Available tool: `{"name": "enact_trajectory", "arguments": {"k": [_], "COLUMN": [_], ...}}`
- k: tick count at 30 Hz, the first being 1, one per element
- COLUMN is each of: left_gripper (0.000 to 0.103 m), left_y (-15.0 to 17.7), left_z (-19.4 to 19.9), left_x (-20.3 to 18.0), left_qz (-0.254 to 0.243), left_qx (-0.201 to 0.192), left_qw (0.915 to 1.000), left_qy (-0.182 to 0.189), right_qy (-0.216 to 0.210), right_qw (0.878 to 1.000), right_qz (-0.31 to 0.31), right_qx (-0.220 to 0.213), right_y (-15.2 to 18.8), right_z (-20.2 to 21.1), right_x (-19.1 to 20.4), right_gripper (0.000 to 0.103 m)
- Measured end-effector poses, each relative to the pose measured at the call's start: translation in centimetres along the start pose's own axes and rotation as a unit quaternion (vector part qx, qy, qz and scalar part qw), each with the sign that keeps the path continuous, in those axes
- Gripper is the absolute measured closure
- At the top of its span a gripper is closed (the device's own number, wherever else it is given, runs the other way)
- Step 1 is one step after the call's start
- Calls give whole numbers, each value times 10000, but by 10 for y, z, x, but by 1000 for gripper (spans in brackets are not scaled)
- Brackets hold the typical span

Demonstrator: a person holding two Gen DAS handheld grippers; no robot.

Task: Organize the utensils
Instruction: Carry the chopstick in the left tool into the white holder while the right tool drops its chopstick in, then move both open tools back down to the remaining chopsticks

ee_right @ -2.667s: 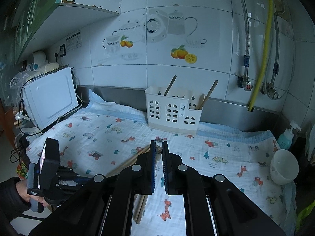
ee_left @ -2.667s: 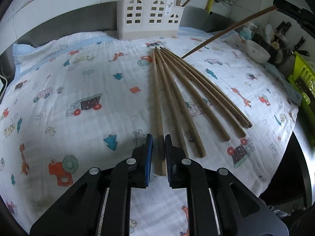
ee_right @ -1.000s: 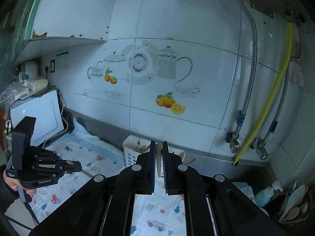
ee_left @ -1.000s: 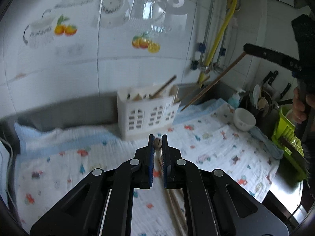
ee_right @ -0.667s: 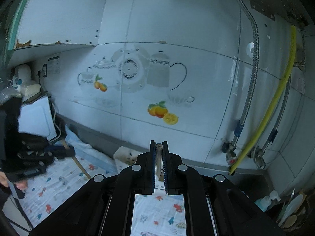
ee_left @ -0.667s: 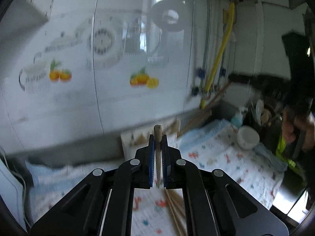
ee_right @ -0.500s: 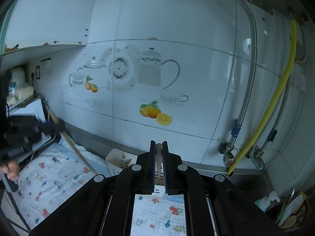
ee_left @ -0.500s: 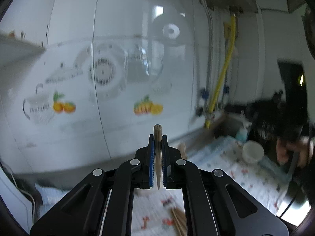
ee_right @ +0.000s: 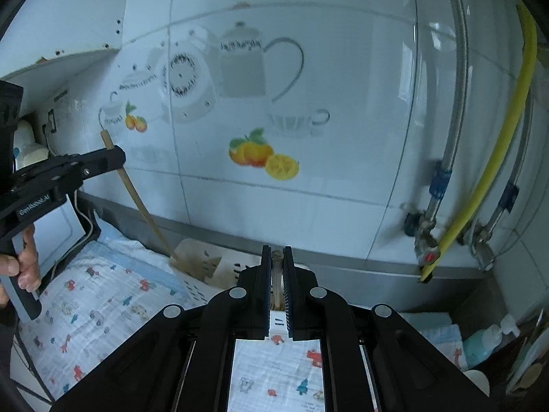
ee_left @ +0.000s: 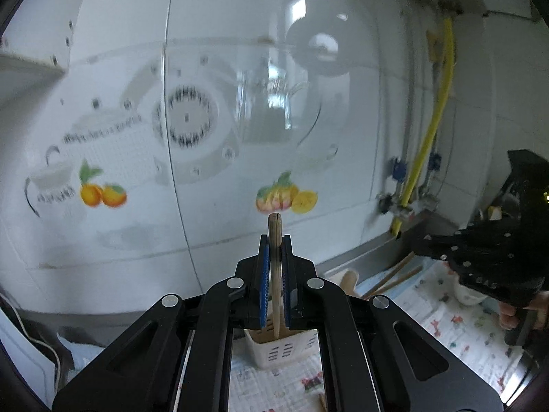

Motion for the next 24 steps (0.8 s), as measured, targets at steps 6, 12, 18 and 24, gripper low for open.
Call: {"name": "enact_trajectory", "arguments": {"k": [6,12,18,24], "left_gripper": [95,90,73,56], "left_y": [17,18,30,74], "left_z": [-19,-3,38,83], "left_x": [10,11,6,-3], "left_qz": [247,271,209,221], "left_qx": [248,173,75,160], "left_qw": [9993,9994,9997,9996], "left_qy": [115,102,53,70], "right_qy": [7,-31,-280,-588], "right_qw": [10000,9997,9989,9972], "right_qz": [-55,-30,101,194], "right_qx": [-28,-227,-375,-420], "right_y": [3,3,27,73], "right_z": [-3,23,68,109], "right_x": [-2,1,22,50], "right_gripper": [91,90,90,82]}}
Point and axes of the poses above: each gripper's, at about its wrist camera, not at the fingertips, and z roughly against the way its jaws point, x to its left, y to its underside, the point moved 5 cm from there along -z, roughly the way its jaws point, and after that the axes turned 4 degrees about y, right-handed, at the moved point
